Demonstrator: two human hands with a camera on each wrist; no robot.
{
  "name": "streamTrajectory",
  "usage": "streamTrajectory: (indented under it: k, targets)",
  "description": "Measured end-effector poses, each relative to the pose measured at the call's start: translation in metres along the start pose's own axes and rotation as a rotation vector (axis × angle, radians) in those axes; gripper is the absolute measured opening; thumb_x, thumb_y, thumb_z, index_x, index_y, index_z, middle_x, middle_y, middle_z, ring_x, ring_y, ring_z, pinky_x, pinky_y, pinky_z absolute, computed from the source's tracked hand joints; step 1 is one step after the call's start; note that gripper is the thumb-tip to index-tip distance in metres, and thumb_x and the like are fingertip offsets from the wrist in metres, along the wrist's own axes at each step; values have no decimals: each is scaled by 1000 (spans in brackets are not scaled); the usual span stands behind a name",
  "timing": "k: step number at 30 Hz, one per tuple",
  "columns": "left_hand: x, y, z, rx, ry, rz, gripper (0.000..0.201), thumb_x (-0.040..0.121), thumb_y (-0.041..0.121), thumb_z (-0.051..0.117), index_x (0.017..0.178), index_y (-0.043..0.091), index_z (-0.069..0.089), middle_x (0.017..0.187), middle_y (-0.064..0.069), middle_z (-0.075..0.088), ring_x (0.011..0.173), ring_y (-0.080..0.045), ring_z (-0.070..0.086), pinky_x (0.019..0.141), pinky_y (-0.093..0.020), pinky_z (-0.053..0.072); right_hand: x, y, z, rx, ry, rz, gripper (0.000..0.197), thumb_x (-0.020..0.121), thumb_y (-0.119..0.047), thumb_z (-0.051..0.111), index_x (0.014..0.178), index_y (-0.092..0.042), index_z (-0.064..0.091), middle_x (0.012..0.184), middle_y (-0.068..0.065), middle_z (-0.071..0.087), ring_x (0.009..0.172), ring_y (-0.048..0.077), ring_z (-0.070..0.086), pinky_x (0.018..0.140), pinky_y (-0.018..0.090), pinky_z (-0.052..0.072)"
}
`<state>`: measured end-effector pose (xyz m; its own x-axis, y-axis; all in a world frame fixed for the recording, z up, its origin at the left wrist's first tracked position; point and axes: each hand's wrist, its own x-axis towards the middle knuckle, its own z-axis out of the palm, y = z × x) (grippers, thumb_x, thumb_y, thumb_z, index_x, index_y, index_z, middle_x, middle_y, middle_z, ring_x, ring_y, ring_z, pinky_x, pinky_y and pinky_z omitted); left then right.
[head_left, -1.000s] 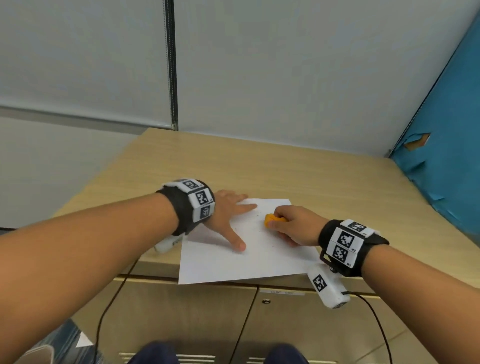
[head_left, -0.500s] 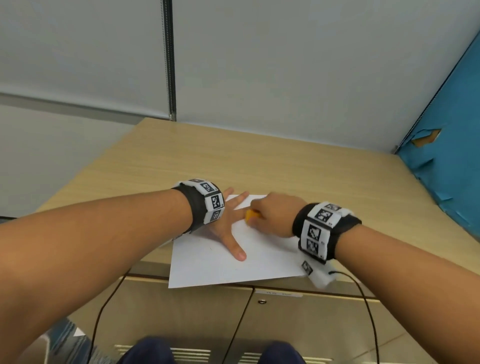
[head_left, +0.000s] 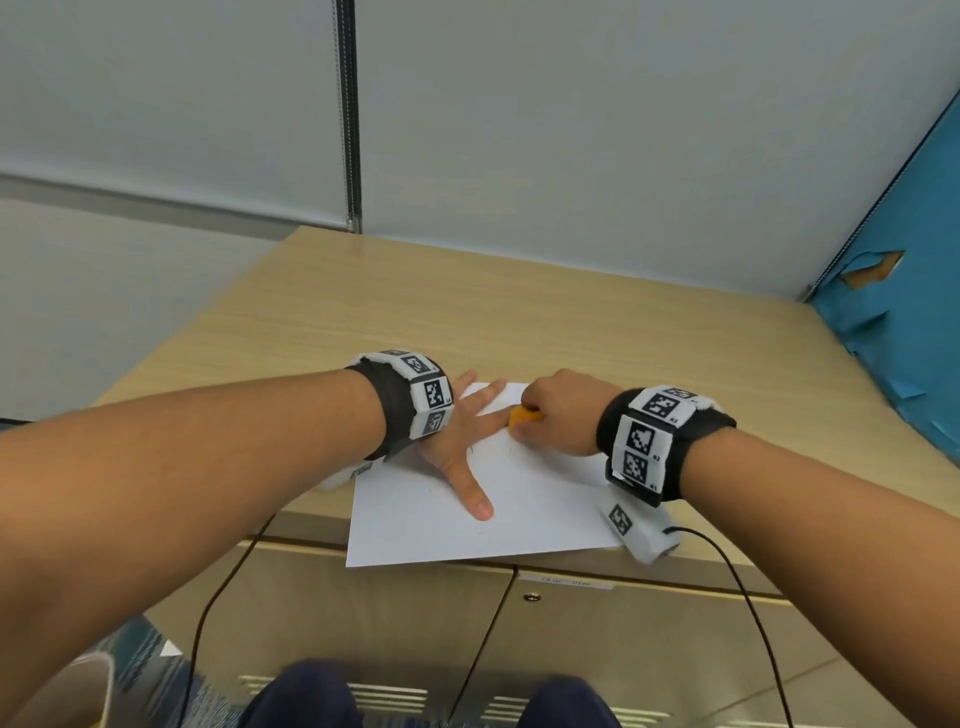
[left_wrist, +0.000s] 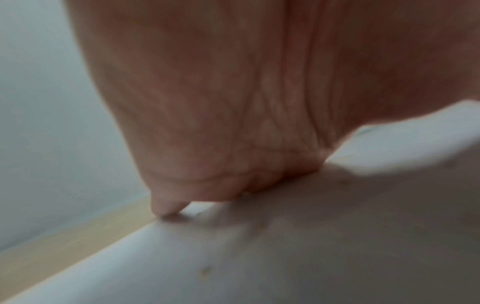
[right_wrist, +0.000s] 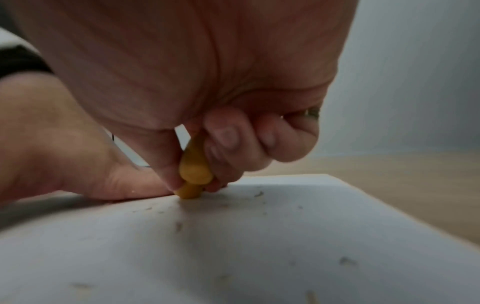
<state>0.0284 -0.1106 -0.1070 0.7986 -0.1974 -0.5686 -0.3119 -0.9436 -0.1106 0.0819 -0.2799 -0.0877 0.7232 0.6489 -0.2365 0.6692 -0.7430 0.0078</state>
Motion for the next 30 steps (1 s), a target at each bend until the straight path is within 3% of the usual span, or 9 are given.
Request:
streamTrajectory:
  k: [4, 9, 12, 15, 17, 21, 25, 30]
  targets:
    - [-12, 2, 7, -23, -24, 44, 124, 75, 84, 51, 151, 27, -29, 158, 1, -37, 147, -28, -28, 116, -62, -8, 0, -2, 4, 16, 22, 12, 37, 99, -42, 43, 69, -19, 48, 75, 1, 55, 66, 22, 53, 63, 33, 44]
    - [-22, -1, 10, -73, 10, 61, 127, 73, 81, 59, 151, 29, -28, 159, 7, -34, 148, -22, -27, 117, -63, -7, -5, -8, 5, 39, 41, 23, 37, 97, -41, 46, 70, -16, 52, 74, 2, 57, 64, 21, 54, 59, 32, 42]
    - [-23, 5, 7, -68, 35, 59, 124, 75, 74, 64, 153, 28, -22, 160, 2, -32, 148, -27, -27, 116, -50, -12, -11, -28, 8, 160, 10, -18, 34, 97, -37, 51, 69, -18, 50, 70, 0, 54, 60, 14, 49, 54, 29, 33]
    - [-27, 8, 5, -74, 47, 81, 117, 80, 67, 64, 155, 28, -17, 160, -3, -33, 147, -29, -27, 111, -39, -16, -19, -45, 15, 154, -38, -117, 33, 98, -37, 51, 69, -22, 49, 71, 1, 57, 62, 14, 50, 57, 29, 34]
    - [-25, 7, 4, -76, 47, 68, 121, 79, 68, 65, 154, 27, -19, 160, -3, -32, 148, -29, -26, 114, -43, -13, -16, -37, 11, 129, -63, -102, 32, 97, -42, 51, 71, -24, 52, 74, 0, 58, 65, 16, 53, 59, 31, 37]
    - [-17, 2, 9, -23, 28, 18, 130, 71, 82, 60, 154, 24, -23, 161, 1, -32, 149, -29, -25, 117, -55, -7, -3, -21, -3, 8, 38, 42, 36, 97, -43, 45, 72, -19, 52, 78, 3, 58, 74, 25, 60, 61, 32, 42]
    - [-11, -3, 11, -22, -9, -3, 130, 64, 88, 58, 153, 35, -20, 157, 4, -38, 147, -29, -29, 115, -61, -8, -20, -50, 8, 19, -55, -152, 26, 98, -39, 48, 86, -18, 57, 74, -2, 58, 69, 16, 56, 62, 31, 43]
    - [-15, 0, 7, -27, -10, 3, 129, 67, 85, 59, 152, 34, -24, 159, 3, -35, 148, -31, -27, 114, -64, -4, -6, -27, -7, -77, 14, -28, 31, 95, -44, 47, 87, -19, 63, 81, 1, 61, 79, 24, 63, 62, 33, 47]
